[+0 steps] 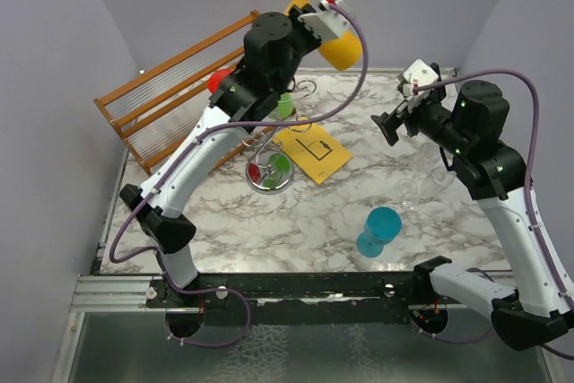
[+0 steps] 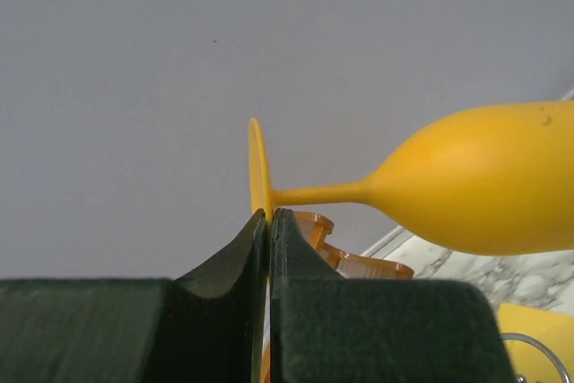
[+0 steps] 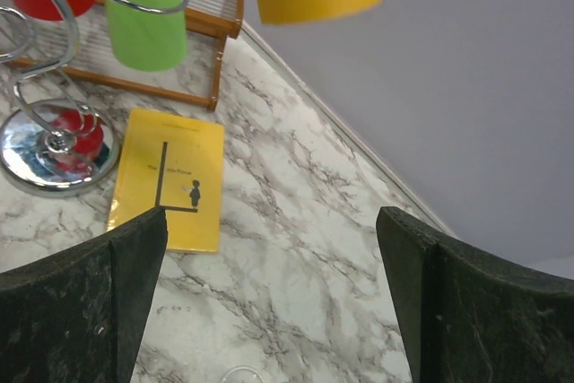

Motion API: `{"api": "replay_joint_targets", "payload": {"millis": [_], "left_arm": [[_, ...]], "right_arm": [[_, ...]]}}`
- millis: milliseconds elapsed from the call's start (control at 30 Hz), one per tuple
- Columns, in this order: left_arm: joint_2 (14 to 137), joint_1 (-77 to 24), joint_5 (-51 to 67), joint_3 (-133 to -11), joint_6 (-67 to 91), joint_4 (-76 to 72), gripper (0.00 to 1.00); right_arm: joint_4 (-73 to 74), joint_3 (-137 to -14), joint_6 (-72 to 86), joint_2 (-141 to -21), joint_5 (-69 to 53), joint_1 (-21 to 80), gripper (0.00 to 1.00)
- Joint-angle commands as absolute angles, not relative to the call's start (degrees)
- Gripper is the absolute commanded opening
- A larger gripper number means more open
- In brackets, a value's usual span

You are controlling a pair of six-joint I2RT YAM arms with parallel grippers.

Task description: Place the wine glass upside down on the wine glass rack

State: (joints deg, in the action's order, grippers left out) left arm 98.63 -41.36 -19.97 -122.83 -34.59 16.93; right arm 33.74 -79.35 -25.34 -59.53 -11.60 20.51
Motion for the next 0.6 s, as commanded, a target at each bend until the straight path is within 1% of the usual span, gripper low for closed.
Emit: {"api": "replay_joint_targets", "payload": {"millis": [0, 233, 567], "left_arm": [[101.01, -46.13, -27.70, -121.58, -52.62, 10.60, 0.00], [102.59, -49.68, -31.40, -115.63, -62.19, 11.09, 0.00], [101.63, -49.73, -33.80, -112.58, -61.90, 16.19, 0.00]], "right_arm": [[35.15, -79.28, -23.85, -56.64, -22.92, 18.31, 1.00], [34.50, -77.89, -23.84, -54.45, -23.94, 16.99, 1.00], [34.22, -77.03, -23.58, -54.33, -25.32, 16.31, 1.00]]}}
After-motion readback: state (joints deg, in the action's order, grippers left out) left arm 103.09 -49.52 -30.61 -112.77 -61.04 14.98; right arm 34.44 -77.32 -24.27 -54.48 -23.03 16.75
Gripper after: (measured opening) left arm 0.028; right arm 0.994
